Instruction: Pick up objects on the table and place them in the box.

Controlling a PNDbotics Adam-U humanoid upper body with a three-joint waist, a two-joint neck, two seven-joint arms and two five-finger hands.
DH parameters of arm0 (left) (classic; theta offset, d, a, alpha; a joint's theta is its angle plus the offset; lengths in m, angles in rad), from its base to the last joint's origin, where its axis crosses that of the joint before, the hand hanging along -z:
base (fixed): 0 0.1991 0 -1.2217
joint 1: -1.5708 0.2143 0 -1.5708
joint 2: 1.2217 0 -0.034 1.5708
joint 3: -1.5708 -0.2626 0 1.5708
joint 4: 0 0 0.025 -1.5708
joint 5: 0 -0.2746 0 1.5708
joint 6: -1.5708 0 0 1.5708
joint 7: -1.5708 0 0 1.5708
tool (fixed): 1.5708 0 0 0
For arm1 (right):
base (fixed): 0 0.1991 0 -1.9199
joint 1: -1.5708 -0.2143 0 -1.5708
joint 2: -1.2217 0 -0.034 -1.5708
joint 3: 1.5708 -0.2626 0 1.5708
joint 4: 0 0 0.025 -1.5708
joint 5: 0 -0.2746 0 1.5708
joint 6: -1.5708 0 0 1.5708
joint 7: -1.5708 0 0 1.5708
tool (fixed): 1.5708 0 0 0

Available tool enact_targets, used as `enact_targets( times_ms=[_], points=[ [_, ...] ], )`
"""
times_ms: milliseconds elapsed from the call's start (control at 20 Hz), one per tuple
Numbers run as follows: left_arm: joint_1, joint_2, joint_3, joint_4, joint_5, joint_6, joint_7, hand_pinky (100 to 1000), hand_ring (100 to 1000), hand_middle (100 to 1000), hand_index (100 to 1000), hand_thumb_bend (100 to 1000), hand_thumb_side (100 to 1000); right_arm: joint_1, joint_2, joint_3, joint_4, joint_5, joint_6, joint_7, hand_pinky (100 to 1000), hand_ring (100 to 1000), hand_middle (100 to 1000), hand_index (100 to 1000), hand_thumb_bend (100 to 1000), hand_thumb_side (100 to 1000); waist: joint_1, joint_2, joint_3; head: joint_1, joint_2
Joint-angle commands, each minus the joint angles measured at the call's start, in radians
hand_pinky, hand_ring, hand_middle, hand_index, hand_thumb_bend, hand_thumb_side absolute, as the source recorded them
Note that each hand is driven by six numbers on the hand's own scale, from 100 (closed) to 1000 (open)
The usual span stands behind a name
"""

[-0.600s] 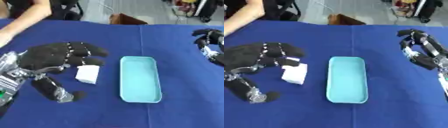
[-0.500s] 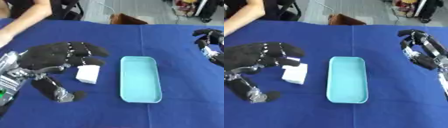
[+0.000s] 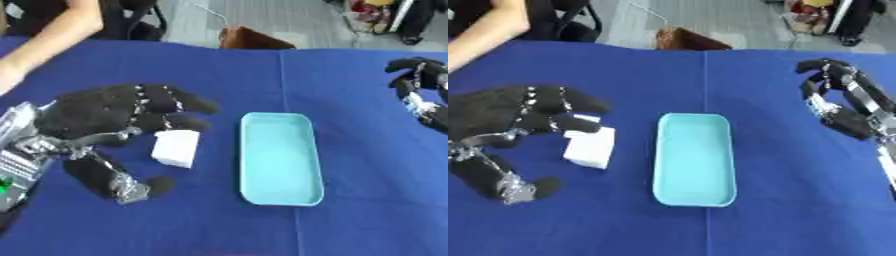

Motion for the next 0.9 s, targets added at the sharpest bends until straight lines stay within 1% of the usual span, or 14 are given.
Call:
enact_targets(
  times_ms=[50,150,200,250,350,900],
  points=[
    [0.031,-0.034,0.053,-0.015,0.046,-0.075,-0.112,791,898,959,989,134,727,-0.01,-0.031,-0.007,-0.025,-0.003,0.001,-0.001,492,670,774,885,100,725,-0.001,-0.011,0.004,-0.008,-0.016],
    [0.061,-0.059,0.082,-0.032,0.067,-0.047,-0.107,776,890,956,989,137,716,-0.006,-0.034,-0.011,-0.029,-0.004,0.003,-0.003,491,670,773,885,100,726,0.0,-0.009,0.008,-0.012,-0.019],
    [0.072,-0.066,0.094,-0.041,0.074,-0.034,-0.105,773,889,957,990,137,716,-0.004,-0.035,-0.012,-0.03,-0.004,0.004,-0.004,491,670,773,885,100,698,0.0,-0.007,0.011,-0.014,-0.02],
    [0.079,-0.07,0.103,-0.047,0.076,-0.022,-0.104,773,889,957,990,136,715,-0.003,-0.035,-0.013,-0.031,-0.004,0.005,-0.005,491,670,773,886,100,726,0.0,-0.006,0.012,-0.014,-0.021],
    [0.089,-0.078,0.114,-0.056,0.081,-0.007,-0.103,769,887,956,990,134,716,-0.003,-0.035,-0.013,-0.031,-0.004,0.006,-0.005,491,670,773,886,100,726,0.0,-0.005,0.014,-0.015,-0.024],
    [0.059,-0.102,0.131,-0.031,0.103,0.029,-0.093,750,879,956,989,151,687,-0.004,-0.034,-0.012,-0.03,-0.004,0.008,-0.004,490,670,773,886,100,726,-0.003,-0.004,0.02,-0.013,-0.03]
  ],
)
